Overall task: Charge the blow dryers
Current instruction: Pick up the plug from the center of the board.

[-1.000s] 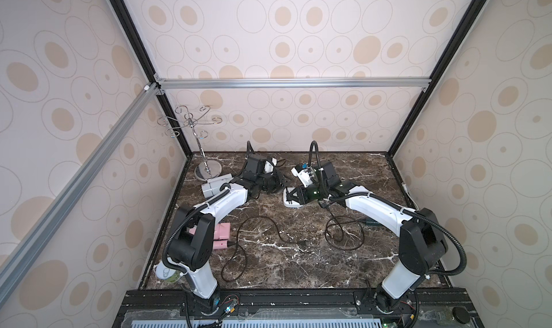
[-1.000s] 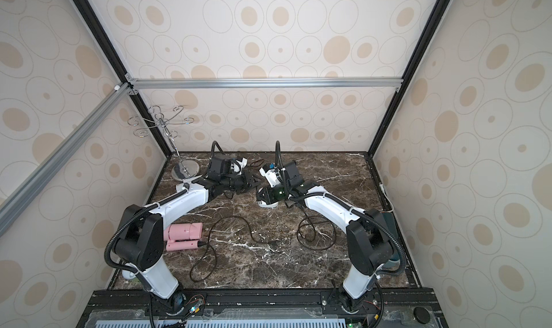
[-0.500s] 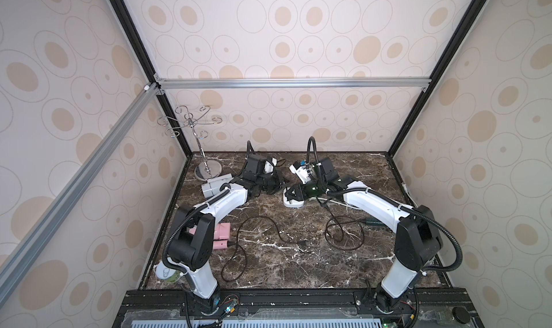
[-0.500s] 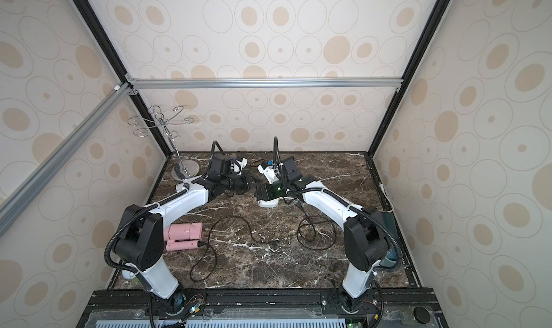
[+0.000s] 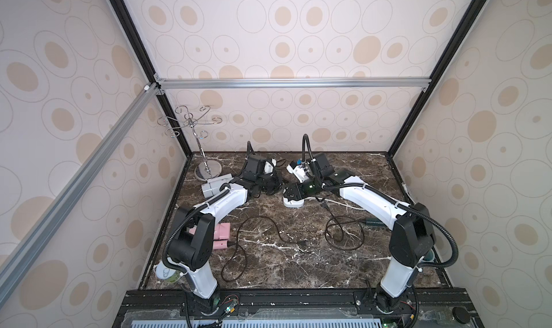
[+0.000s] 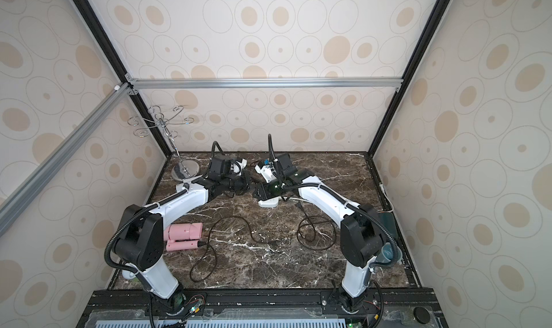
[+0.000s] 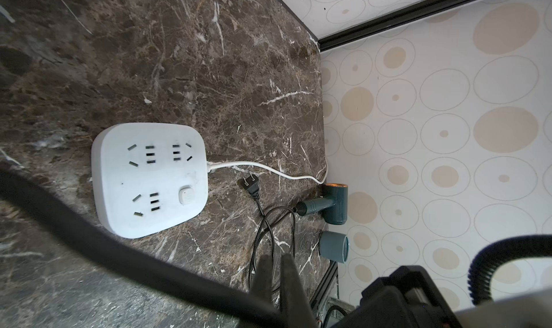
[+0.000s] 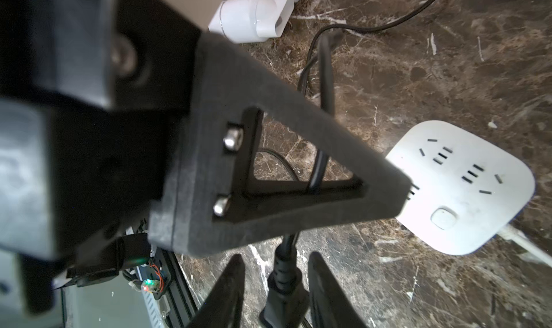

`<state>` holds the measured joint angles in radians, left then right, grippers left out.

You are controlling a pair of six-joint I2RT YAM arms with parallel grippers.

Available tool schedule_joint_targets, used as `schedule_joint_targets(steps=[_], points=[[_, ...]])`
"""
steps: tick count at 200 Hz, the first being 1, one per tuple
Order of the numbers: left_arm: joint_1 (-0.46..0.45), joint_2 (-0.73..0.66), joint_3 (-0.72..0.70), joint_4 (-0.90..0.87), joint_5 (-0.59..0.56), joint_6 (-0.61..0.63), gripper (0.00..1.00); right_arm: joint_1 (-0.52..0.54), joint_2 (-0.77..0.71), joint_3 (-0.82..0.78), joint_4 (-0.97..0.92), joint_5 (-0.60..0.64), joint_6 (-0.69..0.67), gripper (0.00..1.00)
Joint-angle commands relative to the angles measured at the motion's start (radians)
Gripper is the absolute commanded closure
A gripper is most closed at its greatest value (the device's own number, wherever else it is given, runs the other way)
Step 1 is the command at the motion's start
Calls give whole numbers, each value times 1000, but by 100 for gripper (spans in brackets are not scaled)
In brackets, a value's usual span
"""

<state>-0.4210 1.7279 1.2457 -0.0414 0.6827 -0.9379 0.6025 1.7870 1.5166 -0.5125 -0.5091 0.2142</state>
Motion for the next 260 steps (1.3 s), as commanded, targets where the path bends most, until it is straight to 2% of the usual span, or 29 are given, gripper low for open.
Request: schedule_joint_targets(steps=[1,20,45,91,98,116,128,141,154,191,218,260], points=[[-1,1,34,-13,-5,23,100,15,15,41,-83,50,-40,65],[-1,2,35,-14,-6,22,100,23,21,56,-108,77,-53,71],[-1,5,36,-20,-7,28,100,28,23,71,-127,107,-62,88],[-1,13,45,-38,-8,49,100,29,41,86,-153,105,-81,96],[-1,15,48,-43,-9,56,96,29,39,78,-143,104,-79,97],[4,15,61,-77,-24,89,72,29,28,40,-77,98,-51,98],[13,8,64,-110,-41,119,59,27,12,-5,0,110,-12,99],[33,-12,56,-136,-64,145,51,26,-3,-47,79,142,30,99],[58,-43,35,-162,-92,171,47,25,-12,-92,166,195,74,99],[133,-138,-75,-165,-117,197,47,23,6,-166,414,377,151,100],[169,-213,-157,-137,-112,198,48,23,33,-221,627,476,142,100],[214,-254,-222,-109,-82,191,49,22,137,-201,727,574,122,100]])
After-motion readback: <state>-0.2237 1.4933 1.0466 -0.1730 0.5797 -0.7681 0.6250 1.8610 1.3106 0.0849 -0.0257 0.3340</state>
